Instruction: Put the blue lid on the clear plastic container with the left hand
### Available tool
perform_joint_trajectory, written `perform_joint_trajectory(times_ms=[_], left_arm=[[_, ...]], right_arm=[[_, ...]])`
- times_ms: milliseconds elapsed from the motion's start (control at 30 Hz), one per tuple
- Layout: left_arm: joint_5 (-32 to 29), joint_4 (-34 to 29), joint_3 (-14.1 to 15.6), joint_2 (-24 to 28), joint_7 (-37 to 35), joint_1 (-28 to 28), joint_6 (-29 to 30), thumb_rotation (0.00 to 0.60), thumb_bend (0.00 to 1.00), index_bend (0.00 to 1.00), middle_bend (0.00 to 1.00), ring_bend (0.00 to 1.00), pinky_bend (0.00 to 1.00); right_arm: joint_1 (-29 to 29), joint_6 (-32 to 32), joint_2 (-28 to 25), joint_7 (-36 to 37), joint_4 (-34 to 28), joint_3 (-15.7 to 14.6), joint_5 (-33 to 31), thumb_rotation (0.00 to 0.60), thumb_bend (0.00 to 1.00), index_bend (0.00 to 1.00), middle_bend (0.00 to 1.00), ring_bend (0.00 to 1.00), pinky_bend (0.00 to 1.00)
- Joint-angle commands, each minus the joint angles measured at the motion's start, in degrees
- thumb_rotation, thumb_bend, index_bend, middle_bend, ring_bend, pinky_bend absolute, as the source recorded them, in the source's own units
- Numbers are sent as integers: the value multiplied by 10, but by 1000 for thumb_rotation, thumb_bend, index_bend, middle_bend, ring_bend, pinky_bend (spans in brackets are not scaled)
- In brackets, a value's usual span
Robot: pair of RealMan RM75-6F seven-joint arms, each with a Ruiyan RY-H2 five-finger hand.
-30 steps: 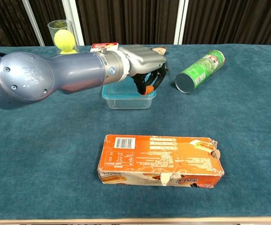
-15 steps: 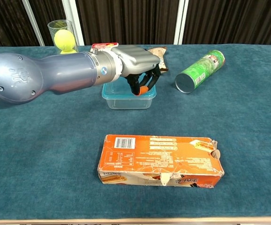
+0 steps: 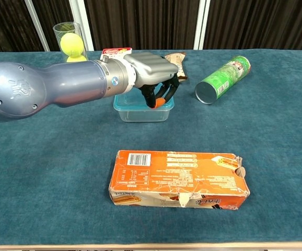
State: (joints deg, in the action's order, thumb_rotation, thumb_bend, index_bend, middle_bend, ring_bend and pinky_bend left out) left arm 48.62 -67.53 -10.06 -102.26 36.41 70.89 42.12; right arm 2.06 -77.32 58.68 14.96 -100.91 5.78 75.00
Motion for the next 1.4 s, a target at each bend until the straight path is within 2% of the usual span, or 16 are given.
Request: perform_joint_trajectory(times_ms=[33,1400], left_arm=[[1,0,0,0,-1,0,1,600,506,712,603,165,18],[27,51,20,-34,0,-8,-7,600,506,713,605,165,18]], right_arm=[[0,0,0,0,0,0,0,600,292,96,0,0,0],[0,2,-2,1,-2,2,-4,600,292,96,0,0,0]])
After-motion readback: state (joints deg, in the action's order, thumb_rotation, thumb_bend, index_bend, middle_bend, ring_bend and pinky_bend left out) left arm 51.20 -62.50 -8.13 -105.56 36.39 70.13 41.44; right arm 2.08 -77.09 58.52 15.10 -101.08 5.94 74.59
